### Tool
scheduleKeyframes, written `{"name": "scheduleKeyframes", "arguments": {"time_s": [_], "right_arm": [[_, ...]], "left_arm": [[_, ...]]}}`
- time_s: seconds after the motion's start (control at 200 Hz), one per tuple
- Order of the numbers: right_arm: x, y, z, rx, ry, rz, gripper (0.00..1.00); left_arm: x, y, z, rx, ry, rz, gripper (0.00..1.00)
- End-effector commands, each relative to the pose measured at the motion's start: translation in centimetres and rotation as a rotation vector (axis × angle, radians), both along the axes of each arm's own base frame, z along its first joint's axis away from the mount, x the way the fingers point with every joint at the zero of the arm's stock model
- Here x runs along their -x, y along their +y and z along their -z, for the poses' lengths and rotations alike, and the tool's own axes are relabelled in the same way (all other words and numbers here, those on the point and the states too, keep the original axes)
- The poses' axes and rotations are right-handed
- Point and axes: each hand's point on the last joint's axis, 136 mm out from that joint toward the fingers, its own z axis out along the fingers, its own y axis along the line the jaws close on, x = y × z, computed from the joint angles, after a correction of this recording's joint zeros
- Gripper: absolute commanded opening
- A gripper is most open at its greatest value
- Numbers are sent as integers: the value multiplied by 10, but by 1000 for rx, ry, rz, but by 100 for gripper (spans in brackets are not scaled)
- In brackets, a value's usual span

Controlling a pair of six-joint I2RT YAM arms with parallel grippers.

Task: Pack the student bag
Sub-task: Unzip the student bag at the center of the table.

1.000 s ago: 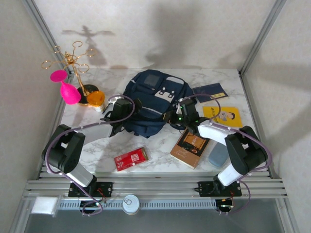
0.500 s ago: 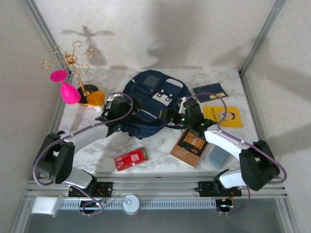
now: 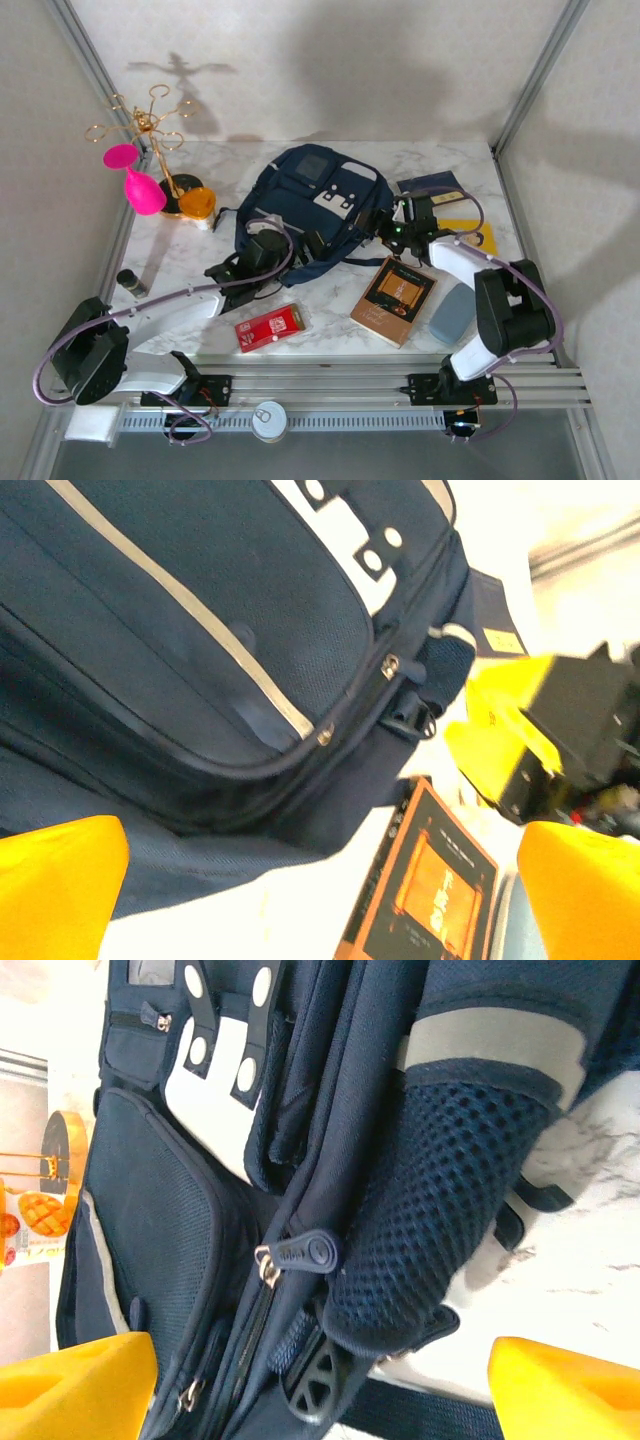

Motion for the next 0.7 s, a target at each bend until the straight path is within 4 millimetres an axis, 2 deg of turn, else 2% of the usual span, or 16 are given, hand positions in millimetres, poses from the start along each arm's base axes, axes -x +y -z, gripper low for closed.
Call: {"name": "scheduleKeyframes", "arguments": {"time_s": [0.0, 0.075, 0.17, 0.265, 0.35, 0.411, 0.481, 0.541, 0.691], "right_arm": [[-17, 5, -2, -19, -12, 13, 84], [-26, 2, 6, -7, -9, 40, 80], [-38, 6, 6, -24, -22, 38, 76], [-46, 12, 11, -34, -14, 21, 68], [-53, 7, 20, 3, 5, 39, 63], [-56, 7, 20, -29, -4, 47, 54], [-58, 11, 16, -62, -17, 35, 44], [-59, 12, 11, -71, -28, 28, 32], [-60, 16, -27, -104, -121, 2, 15]], "left_arm": [[5, 6, 6, 24, 19, -54, 99], [10, 0, 9, 55, 27, -38, 99], [19, -10, 15, 44, 43, -11, 99], [28, -20, 23, 23, 57, 26, 99], [36, -26, 32, 8, 71, 47, 98], [38, -29, 40, 5, 82, 57, 98], [35, -31, 49, -11, 87, 59, 99], [30, -34, 54, -35, 87, 69, 99], [13, -31, 70, -88, 87, 33, 99]]}}
